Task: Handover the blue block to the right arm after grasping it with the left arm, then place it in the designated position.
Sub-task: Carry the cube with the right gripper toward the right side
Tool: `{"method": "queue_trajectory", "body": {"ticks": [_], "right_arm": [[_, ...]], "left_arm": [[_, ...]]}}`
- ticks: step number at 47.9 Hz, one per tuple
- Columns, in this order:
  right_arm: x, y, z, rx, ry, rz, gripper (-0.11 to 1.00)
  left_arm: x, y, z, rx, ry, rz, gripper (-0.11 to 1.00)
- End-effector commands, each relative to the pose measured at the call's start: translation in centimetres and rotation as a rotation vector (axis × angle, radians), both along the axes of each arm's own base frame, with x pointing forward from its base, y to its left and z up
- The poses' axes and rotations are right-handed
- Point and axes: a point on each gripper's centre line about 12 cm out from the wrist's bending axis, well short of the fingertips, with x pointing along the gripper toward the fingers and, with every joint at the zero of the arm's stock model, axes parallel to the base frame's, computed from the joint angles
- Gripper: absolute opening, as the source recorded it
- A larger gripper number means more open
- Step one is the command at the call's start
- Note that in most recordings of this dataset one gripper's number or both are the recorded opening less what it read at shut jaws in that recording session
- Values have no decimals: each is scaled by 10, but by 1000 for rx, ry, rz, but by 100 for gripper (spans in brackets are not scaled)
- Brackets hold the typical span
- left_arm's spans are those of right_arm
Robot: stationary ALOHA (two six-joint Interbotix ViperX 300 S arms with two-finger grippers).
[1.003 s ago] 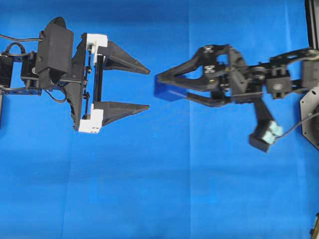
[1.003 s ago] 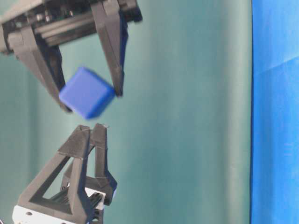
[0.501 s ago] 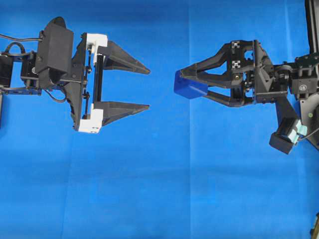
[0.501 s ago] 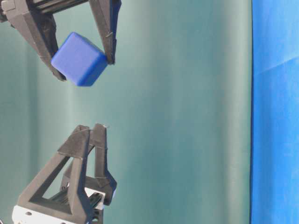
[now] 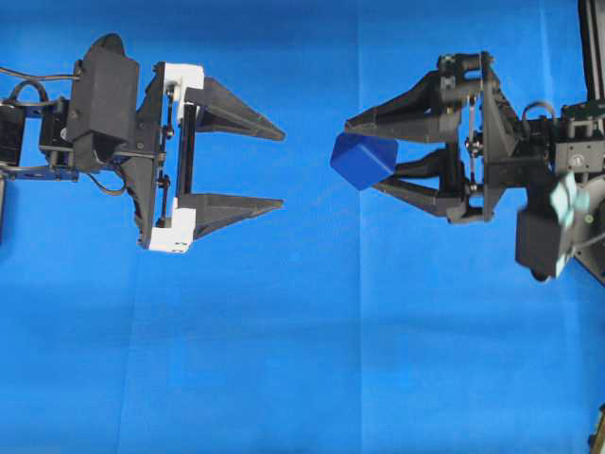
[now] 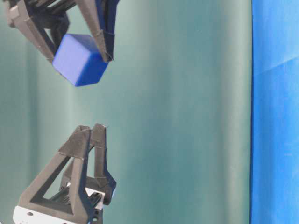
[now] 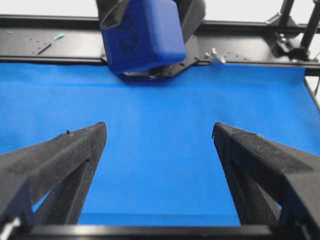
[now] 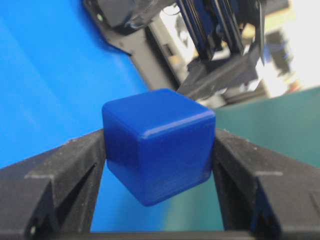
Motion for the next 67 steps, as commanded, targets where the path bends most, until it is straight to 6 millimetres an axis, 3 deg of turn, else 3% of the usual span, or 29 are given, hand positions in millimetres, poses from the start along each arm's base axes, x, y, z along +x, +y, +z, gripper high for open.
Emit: {"method": "queue_trajectory", "body": {"ticks": [1,13,23,67], "right_arm": [[-2,0,8,142,-17,-33,55],[-4,-4,2,553,22,-170,55],[-8,-2,3,745,22,-212,55],[-10,-1,3,753,25,-214,55]], "left_arm": [[1,1,15,2,-46,1,92],[0,1,14,3,-41,1,92],[-1,1,13,3,-38,2,92],[1,1,14,4,-40,1,92]]}}
